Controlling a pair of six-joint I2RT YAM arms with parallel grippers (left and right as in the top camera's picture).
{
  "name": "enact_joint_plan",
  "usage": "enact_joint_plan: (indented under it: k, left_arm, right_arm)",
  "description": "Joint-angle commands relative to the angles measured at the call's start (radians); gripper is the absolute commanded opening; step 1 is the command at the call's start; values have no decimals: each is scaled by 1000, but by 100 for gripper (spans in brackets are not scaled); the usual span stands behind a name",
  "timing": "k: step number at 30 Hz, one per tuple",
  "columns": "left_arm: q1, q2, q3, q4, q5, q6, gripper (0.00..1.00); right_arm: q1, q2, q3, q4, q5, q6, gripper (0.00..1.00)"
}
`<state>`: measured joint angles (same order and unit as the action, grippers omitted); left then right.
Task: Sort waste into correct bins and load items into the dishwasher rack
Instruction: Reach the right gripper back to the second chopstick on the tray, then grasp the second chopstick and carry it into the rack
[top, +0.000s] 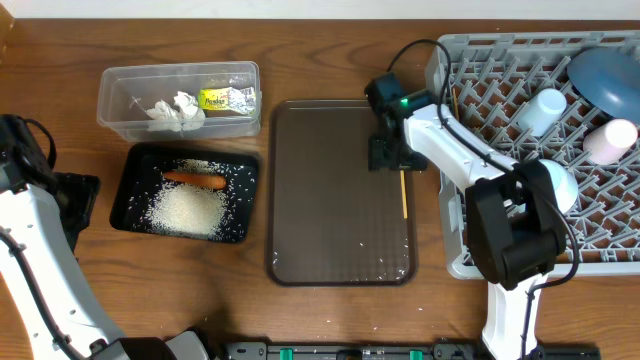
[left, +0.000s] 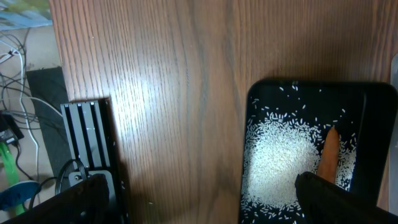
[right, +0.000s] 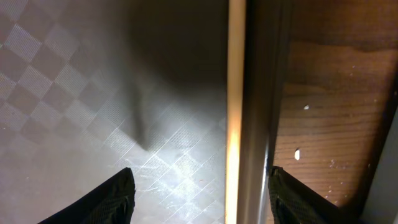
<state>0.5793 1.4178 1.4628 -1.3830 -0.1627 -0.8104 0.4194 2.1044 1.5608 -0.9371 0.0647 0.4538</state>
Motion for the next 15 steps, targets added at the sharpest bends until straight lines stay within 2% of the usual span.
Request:
enact_joint_plan:
  k: [1, 15]
  left_arm:
    - [4, 4, 1, -3, -5, 6, 98]
    - [4, 4, 1, -3, -5, 6, 98]
  right_arm:
    - [-7, 13, -6, 6, -32, -25, 66]
    - [-6, 34, -7, 14, -32, -25, 64]
